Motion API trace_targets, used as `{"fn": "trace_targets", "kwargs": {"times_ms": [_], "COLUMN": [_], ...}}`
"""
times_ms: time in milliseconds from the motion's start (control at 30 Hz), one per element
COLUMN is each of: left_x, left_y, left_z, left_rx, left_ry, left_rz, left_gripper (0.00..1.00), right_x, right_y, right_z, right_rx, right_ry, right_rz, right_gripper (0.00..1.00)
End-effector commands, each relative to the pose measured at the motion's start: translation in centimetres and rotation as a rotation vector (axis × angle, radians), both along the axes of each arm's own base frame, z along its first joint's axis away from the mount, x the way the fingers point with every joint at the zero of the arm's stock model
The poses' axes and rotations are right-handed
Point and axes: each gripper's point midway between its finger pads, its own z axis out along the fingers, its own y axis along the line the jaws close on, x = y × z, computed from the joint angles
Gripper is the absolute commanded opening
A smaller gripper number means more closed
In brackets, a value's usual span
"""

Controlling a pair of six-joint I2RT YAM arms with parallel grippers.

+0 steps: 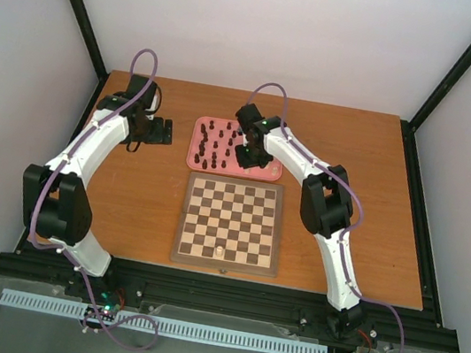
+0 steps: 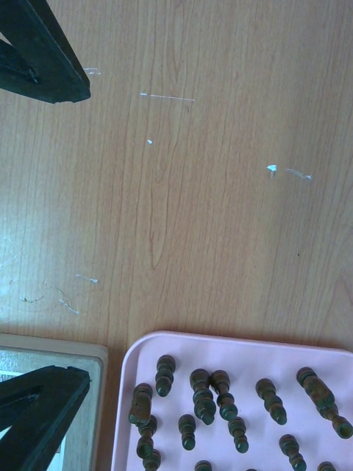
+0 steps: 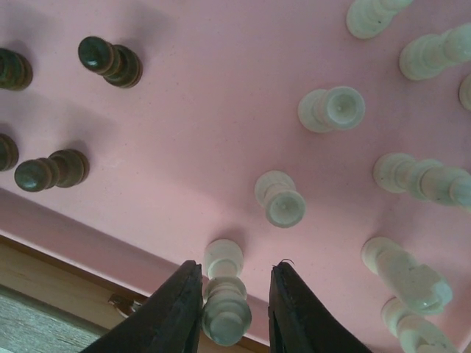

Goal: Set up the chess pieces on the board
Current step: Pick up the chess piece from the storage box.

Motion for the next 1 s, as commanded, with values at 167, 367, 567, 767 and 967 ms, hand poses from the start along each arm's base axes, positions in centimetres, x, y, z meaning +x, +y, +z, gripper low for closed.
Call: {"fn": "trace_targets", "kwargs": {"times_ms": [167,367,567,767,967], "left_x": [0.8,0.7,0.4,0.2,0.2], "left_y": [-0.1,-0.2,-0.2,-0.2,-0.3], "left_z": [1.5,1.5,2.1,2.5,3.0], "left_rx": [-0.01,-0.013,-0.015,-0.02,-0.027], "left_ry": [-0.042,-0.042,-0.055,-0.066,-0.078], "left_rz": [0.014,0.014,0.013,0.011,0.01], "left_gripper": [1.0,1.0,1.0,1.0,1.0], "right_x": [-0.7,-0.9,-1.4,-2.9,-7.9], "right_y": [-0.3,-0.2,-0.6,-1.9,-3.1], "right_z": [-1.9,-0.8,3.5,10.3,12.7], "right_rx": [-0.012,0.0,0.019,0.042,-0.073], "right_ry": [0.056,0.051,0.005,-0.071,-0.056], "right_rz": [0.009,0.031,0.037,0.022,0.057], "right_gripper": [0.12,0.04,0.04,0.04,0.04]}}
